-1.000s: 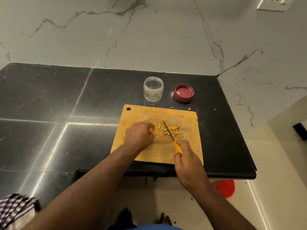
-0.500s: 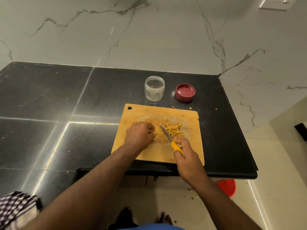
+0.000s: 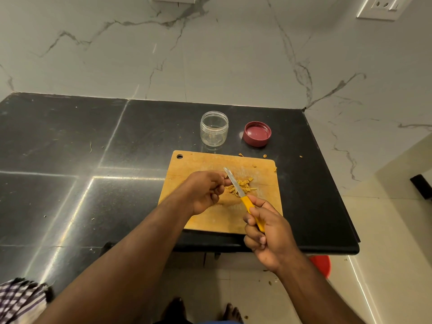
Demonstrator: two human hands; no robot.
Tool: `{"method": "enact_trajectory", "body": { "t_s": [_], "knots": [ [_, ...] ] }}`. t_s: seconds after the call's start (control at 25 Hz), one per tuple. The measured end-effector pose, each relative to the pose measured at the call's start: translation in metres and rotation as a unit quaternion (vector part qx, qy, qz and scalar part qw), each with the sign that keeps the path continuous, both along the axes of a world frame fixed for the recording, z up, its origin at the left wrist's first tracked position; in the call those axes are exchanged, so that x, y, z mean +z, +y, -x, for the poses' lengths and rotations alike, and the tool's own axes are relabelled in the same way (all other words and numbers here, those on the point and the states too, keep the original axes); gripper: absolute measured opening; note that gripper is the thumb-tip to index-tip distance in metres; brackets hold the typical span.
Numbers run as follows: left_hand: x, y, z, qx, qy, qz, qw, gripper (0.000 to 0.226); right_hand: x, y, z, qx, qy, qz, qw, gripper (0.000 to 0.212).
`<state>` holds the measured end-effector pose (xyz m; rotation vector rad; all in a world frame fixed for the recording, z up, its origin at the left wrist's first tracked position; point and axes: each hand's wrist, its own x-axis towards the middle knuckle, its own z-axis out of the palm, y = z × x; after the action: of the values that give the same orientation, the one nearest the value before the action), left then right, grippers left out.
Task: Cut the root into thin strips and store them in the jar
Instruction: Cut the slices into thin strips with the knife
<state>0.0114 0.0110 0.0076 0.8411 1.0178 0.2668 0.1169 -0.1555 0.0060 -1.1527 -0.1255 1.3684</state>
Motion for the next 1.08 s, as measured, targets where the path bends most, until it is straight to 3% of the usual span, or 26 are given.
{"method": "enact_trajectory", "body": {
  "t_s": [0.16, 0.28, 0.4, 0.52, 0.68, 0.92, 1.08],
  "knots": [
    [-0.005, -0.001, -0.001, 0.011, 0.032, -0.044, 0.998, 0.017, 0.001, -0.003, -0.003, -0.003, -0.047, 0.010, 0.999, 0.033],
    [-0.006, -0.002, -0.005, -0.001, 0.091, -0.173, 0.981, 0.009, 0.001, -0.004, -0.005, -0.009, -0.113, 0.031, 0.993, 0.033],
    [-0.006, 0.002, -0.013, -0.036, 0.157, -0.328, 0.931, 0.008, 0.000, -0.006, -0.006, -0.015, -0.158, 0.047, 0.986, 0.034],
    [-0.009, 0.010, -0.018, -0.146, 0.233, -0.435, 0.857, 0.018, -0.002, -0.009, -0.006, -0.018, -0.166, 0.052, 0.985, 0.035],
    [-0.013, 0.017, -0.008, -0.158, 0.266, -0.464, 0.830, 0.024, -0.003, -0.012, -0.007, -0.014, -0.183, 0.058, 0.981, 0.033],
    [-0.021, 0.021, 0.005, -0.119, 0.261, -0.469, 0.835, 0.004, -0.007, -0.008, -0.003, 0.005, -0.212, 0.068, 0.975, 0.035],
    [-0.022, 0.026, 0.006, -0.150, 0.289, -0.498, 0.804, 0.024, -0.006, -0.006, -0.001, 0.010, -0.210, 0.070, 0.975, 0.036]
  ]
}}
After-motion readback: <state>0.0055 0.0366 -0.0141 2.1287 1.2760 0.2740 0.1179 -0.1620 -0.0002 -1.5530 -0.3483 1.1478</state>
